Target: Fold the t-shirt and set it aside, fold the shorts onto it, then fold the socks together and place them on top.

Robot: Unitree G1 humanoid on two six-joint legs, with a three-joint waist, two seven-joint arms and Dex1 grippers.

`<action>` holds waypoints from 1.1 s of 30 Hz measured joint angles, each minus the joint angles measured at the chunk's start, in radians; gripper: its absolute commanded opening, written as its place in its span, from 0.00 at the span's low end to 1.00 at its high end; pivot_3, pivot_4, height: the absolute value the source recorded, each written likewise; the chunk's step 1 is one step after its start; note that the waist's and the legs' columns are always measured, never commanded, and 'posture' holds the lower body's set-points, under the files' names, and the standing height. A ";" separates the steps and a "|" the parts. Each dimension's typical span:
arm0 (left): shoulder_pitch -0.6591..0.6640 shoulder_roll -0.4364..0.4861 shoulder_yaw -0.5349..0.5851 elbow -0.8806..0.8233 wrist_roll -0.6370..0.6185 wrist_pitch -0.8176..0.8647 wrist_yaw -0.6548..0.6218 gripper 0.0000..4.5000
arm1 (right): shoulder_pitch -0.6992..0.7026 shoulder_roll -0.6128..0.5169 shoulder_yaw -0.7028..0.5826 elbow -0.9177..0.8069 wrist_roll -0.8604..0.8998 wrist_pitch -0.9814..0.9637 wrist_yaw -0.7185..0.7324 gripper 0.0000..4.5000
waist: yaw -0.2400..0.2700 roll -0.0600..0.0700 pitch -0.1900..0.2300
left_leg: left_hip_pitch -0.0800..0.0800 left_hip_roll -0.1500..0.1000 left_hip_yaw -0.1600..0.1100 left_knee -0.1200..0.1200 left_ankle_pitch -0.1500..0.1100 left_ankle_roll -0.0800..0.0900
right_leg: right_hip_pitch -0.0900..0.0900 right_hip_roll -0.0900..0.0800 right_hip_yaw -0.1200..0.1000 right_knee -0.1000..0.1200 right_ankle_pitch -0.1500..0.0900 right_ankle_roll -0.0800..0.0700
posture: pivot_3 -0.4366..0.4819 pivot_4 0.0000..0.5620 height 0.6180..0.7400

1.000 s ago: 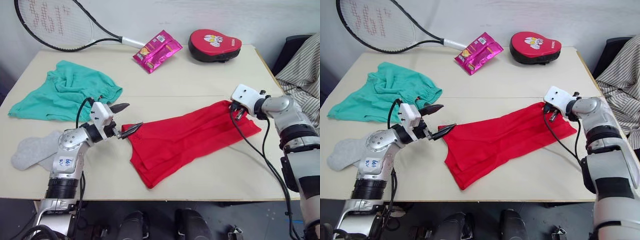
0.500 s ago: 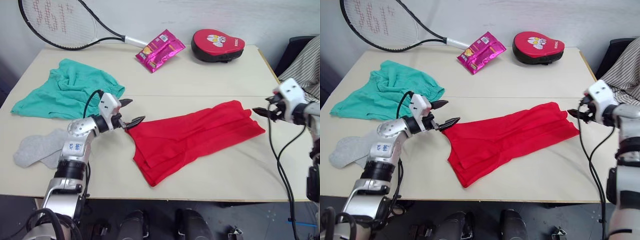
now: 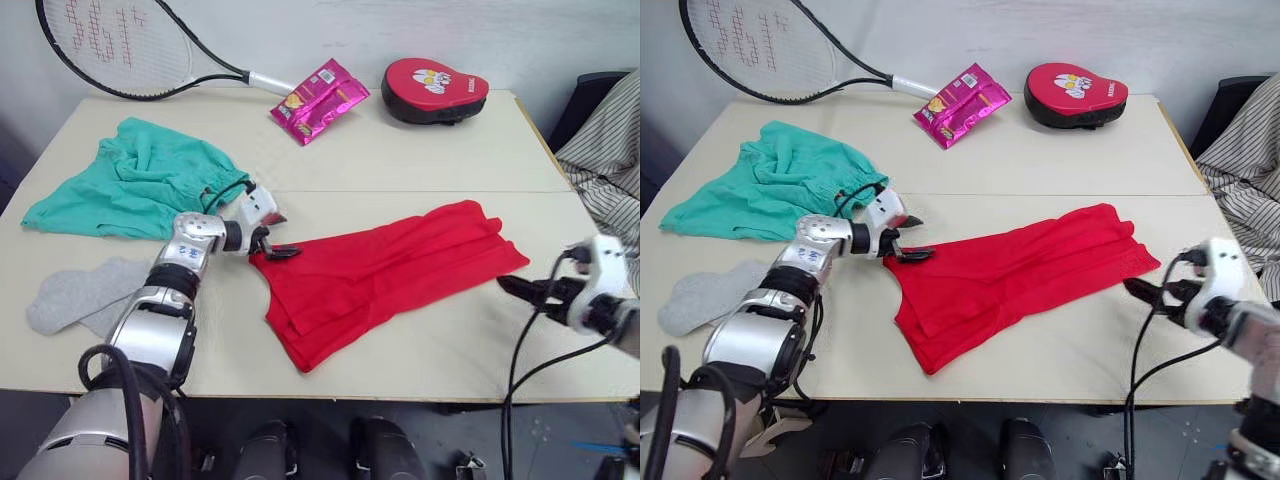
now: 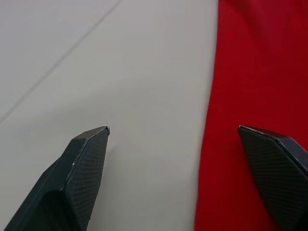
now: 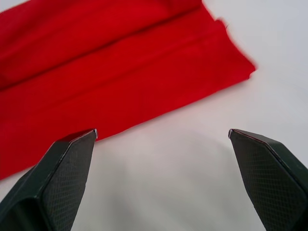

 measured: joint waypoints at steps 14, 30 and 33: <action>-0.007 -0.018 0.030 0.038 0.022 0.040 -0.081 0.24 | -0.158 0.030 0.209 0.226 -0.074 -0.250 -0.092 0.39 | -0.016 -0.005 -0.003 | 0.002 0.000 0.002 0.004 0.001 0.001 | -0.001 0.000 0.000 0.006 0.000 0.000 | 0.48 0.27 1.00; 0.446 -0.020 0.179 -0.670 -0.128 0.321 0.052 0.00 | -0.447 0.004 0.396 0.708 -0.187 -0.594 -0.056 0.01 | -0.040 -0.005 -0.004 | 0.001 0.001 0.002 0.004 0.001 0.000 | -0.001 0.000 0.009 0.012 0.000 0.000 | 0.48 0.27 1.00; 0.624 -0.046 0.193 -0.980 -0.141 0.455 0.190 0.00 | -0.577 0.020 0.436 0.939 -0.242 -0.738 -0.067 0.01 | -0.041 -0.005 -0.003 | 0.001 0.001 0.002 0.004 0.001 0.000 | -0.001 0.000 0.010 0.012 0.000 0.000 | 0.48 0.27 1.00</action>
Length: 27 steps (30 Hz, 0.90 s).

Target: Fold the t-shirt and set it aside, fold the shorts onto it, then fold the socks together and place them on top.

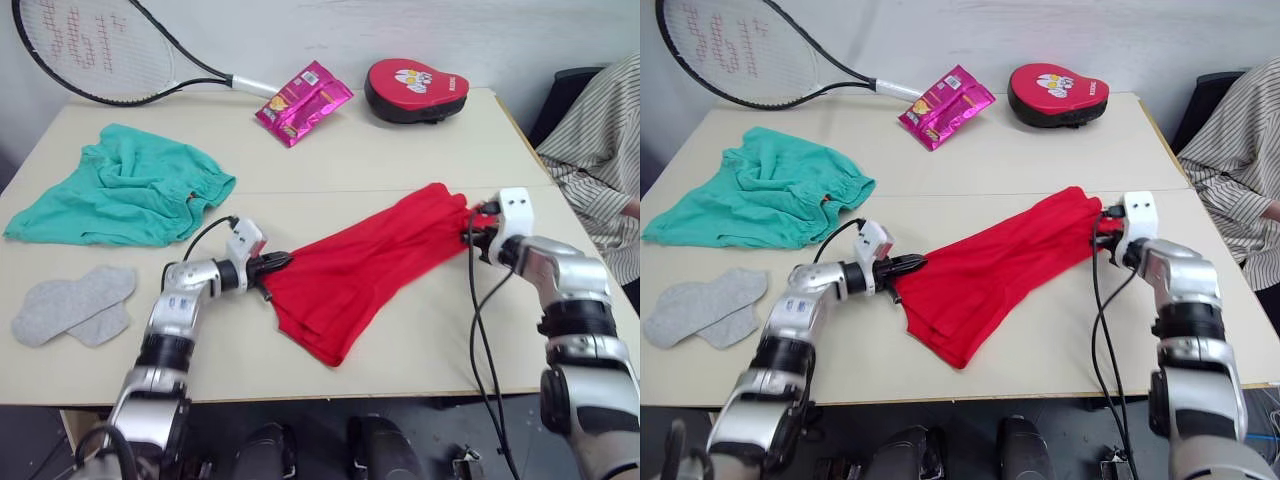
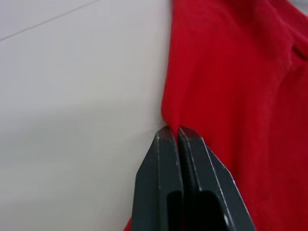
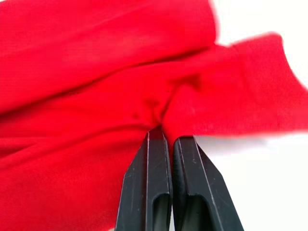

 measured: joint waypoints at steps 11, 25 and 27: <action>0.242 -0.078 -0.025 -0.518 -0.074 0.332 0.219 0.10 | -0.194 0.035 0.017 0.380 -0.072 -0.244 0.020 0.16 | 0.028 0.000 0.000 | 0.000 0.000 0.000 0.001 0.000 0.000 | 0.000 0.000 0.000 -0.005 0.000 0.000 | 0.48 0.27 1.00; -0.218 0.225 -0.073 -0.055 -0.166 0.257 -0.158 0.71 | 0.483 -0.165 -0.053 -0.947 0.391 0.641 0.379 0.99 | 0.034 0.003 0.002 | -0.001 0.000 -0.003 -0.004 -0.001 -0.002 | 0.001 -0.001 -0.003 -0.009 0.000 -0.001 | 0.48 0.27 1.00; -0.325 0.173 -0.122 0.096 -0.124 0.175 -0.166 0.71 | 0.555 -0.126 -0.070 -1.090 0.455 0.723 0.344 0.99 | 0.040 0.002 0.001 | -0.001 0.000 -0.003 -0.004 -0.001 -0.001 | 0.001 0.000 -0.003 -0.009 0.000 -0.001 | 0.48 0.27 1.00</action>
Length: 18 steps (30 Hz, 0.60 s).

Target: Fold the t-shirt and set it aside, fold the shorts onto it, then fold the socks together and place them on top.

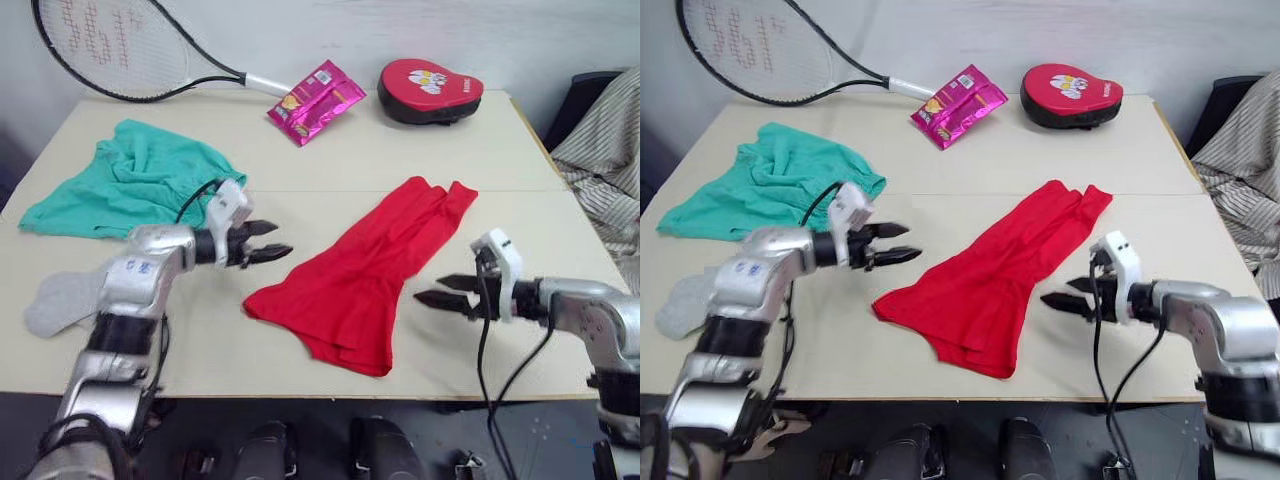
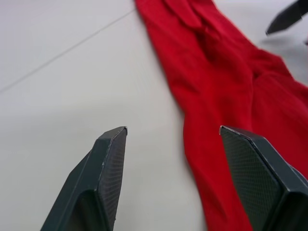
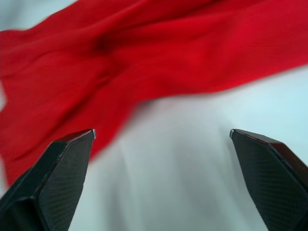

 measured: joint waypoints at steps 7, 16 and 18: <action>-0.312 -0.258 -0.102 0.643 0.159 -0.294 0.050 0.71 | 0.147 0.132 0.047 -0.246 0.057 0.055 -0.157 0.99 | 0.018 -0.002 0.001 | -0.002 -0.001 0.002 0.002 -0.002 0.004 | -0.001 0.000 -0.002 -0.003 0.001 0.002 | 0.48 0.27 1.00; -0.413 -0.375 -0.113 0.932 0.265 -0.431 0.119 0.57 | 0.150 0.251 0.127 -0.286 0.032 0.031 -0.330 0.85 | 0.012 -0.007 0.000 | -0.002 0.000 0.002 0.003 -0.002 0.005 | -0.002 0.001 -0.007 -0.002 0.001 0.002 | 0.48 0.27 1.00; -0.422 -0.384 -0.108 0.944 0.279 -0.429 0.141 0.44 | 0.152 0.254 0.136 -0.282 0.023 0.019 -0.351 0.71 | 0.013 -0.008 0.000 | -0.002 0.000 0.002 0.003 -0.003 0.005 | -0.001 0.000 -0.007 -0.002 0.001 0.002 | 0.48 0.27 1.00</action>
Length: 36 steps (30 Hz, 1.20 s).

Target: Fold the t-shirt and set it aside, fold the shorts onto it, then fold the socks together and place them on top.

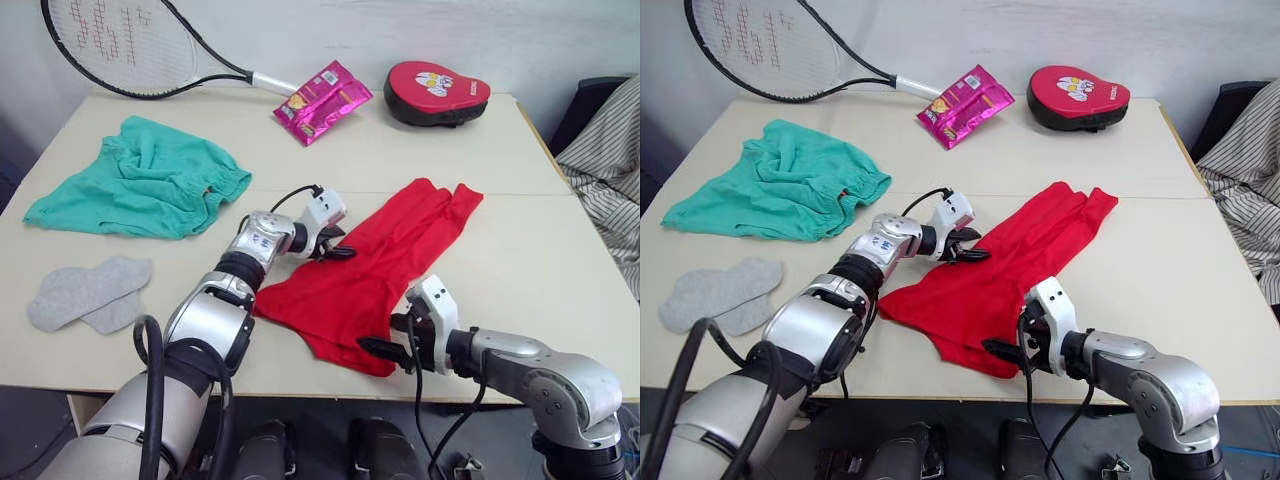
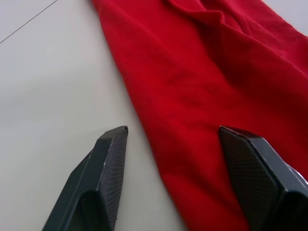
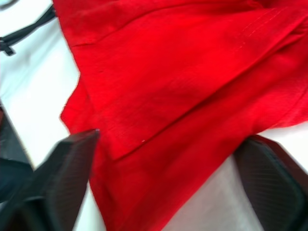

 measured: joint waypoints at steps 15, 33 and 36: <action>0.048 -0.030 0.096 -0.015 -0.001 -0.016 0.063 0.00 | 0.008 -0.104 0.023 0.070 -0.002 -0.095 0.040 0.01 | 0.002 0.000 0.000 | 0.000 0.000 -0.001 0.002 -0.001 0.001 | 0.002 0.000 0.000 -0.001 0.000 0.000 | 0.48 0.27 1.00; 0.560 0.061 0.201 -0.815 -0.103 0.226 0.313 0.00 | -0.267 -0.270 0.133 0.567 -0.145 -0.420 0.332 0.01 | 0.000 0.000 0.000 | 0.002 0.000 -0.001 0.004 0.000 0.000 | 0.005 -0.001 0.002 0.001 0.000 0.000 | 0.48 0.27 1.00; 0.574 0.096 0.189 -0.863 -0.113 0.242 0.293 0.05 | -0.241 -0.271 0.131 0.537 -0.101 -0.395 0.393 0.12 | 0.001 0.000 0.000 | 0.001 0.001 -0.002 0.004 0.000 -0.001 | 0.005 -0.001 0.003 0.000 0.000 0.000 | 0.48 0.27 1.00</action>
